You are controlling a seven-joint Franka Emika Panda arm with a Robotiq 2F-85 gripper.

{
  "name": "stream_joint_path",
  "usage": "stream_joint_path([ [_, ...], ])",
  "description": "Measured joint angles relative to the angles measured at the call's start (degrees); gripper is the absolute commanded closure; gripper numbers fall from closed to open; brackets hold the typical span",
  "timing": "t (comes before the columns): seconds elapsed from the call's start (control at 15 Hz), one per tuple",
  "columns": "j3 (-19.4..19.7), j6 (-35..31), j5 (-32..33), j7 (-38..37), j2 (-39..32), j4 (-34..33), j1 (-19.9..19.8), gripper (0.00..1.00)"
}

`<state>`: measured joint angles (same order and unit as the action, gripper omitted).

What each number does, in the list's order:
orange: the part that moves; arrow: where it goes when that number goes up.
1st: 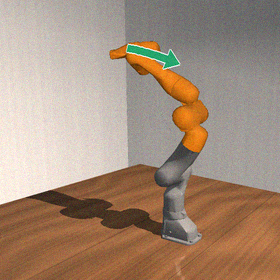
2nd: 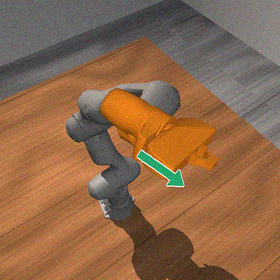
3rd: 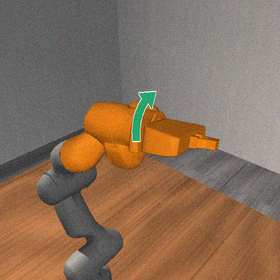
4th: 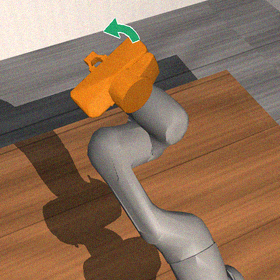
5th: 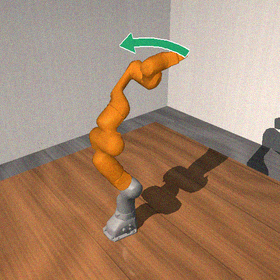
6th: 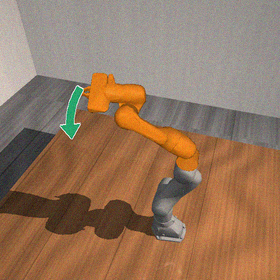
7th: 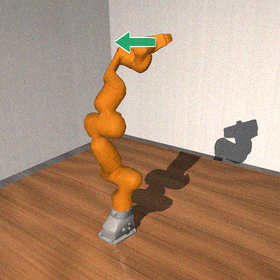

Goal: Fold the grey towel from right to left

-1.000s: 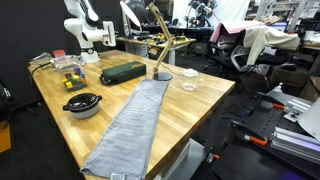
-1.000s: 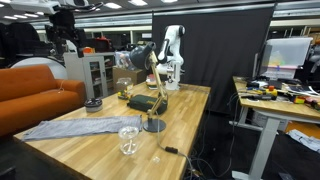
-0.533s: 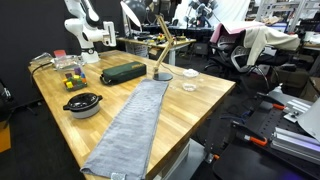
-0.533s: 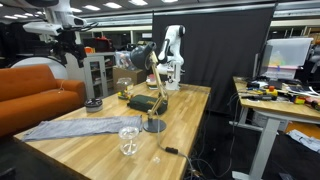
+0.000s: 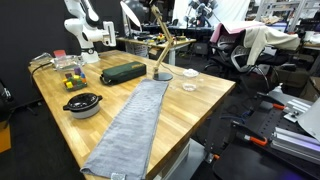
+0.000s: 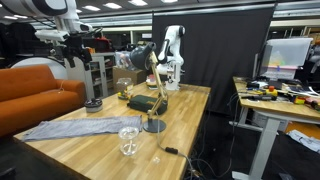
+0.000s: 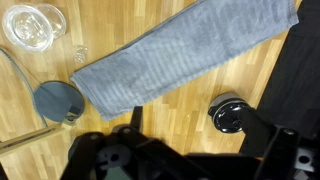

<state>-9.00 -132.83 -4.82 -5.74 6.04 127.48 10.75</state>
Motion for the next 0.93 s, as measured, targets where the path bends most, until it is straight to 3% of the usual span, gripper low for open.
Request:
stream_joint_path([
  [0.33,0.0,-1.3,2.2,-3.7,-1.0,0.0,-0.1,0.00],
  [0.6,0.3,-7.2,10.1,-16.0,-7.2,-1.8,-0.9,0.00],
  [0.93,3.6,-8.5,21.7,-33.0,-20.5,-10.3,-0.3,0.00],
])
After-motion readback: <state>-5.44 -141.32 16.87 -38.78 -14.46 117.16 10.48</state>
